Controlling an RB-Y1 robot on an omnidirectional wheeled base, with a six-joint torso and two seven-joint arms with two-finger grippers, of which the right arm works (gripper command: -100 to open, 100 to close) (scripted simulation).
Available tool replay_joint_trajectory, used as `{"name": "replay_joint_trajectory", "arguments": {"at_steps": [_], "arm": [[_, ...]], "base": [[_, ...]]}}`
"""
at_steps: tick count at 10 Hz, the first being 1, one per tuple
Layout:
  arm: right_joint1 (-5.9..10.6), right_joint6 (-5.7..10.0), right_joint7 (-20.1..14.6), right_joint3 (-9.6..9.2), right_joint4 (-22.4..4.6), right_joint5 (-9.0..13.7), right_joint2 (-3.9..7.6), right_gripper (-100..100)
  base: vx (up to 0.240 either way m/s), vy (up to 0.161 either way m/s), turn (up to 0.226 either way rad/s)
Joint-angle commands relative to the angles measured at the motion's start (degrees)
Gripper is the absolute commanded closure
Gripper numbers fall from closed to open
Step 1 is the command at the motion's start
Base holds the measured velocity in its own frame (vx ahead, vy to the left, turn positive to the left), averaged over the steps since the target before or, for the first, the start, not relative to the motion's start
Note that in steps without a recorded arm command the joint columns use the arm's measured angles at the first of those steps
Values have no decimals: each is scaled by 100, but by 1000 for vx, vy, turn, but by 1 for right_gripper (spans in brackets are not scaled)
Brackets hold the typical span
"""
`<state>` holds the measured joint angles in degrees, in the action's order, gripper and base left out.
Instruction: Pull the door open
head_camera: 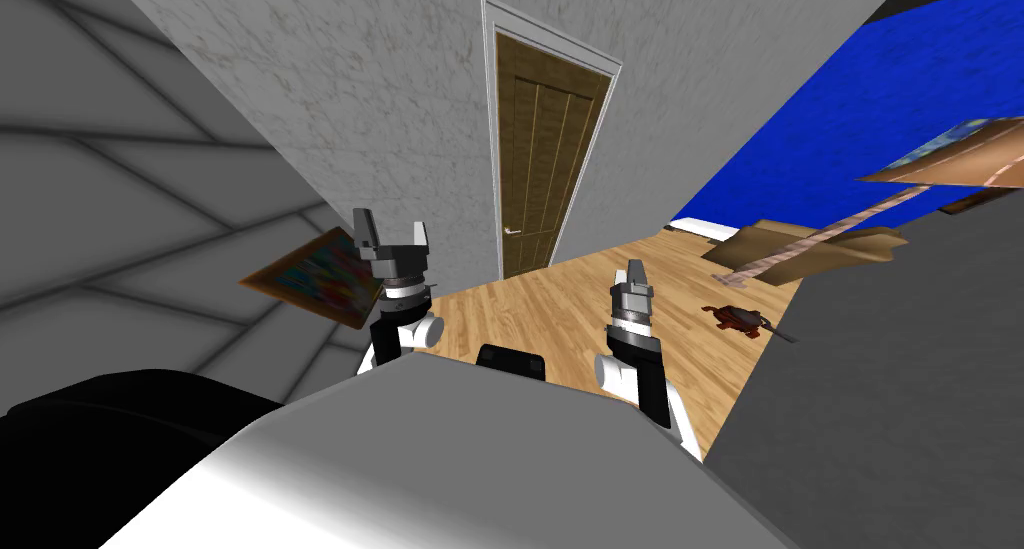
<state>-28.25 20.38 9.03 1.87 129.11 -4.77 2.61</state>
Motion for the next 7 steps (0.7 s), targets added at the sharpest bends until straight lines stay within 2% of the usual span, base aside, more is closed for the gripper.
{"name": "replay_joint_trajectory", "arguments": {"at_steps": [1, 7], "arm": [[52, 61, -54, 5, -164, -4, 35, -100], [305, 358, -318, 32, -970, -25, 190, -100]], "base": [[30, 15, 63], [98, 31, 78]]}}
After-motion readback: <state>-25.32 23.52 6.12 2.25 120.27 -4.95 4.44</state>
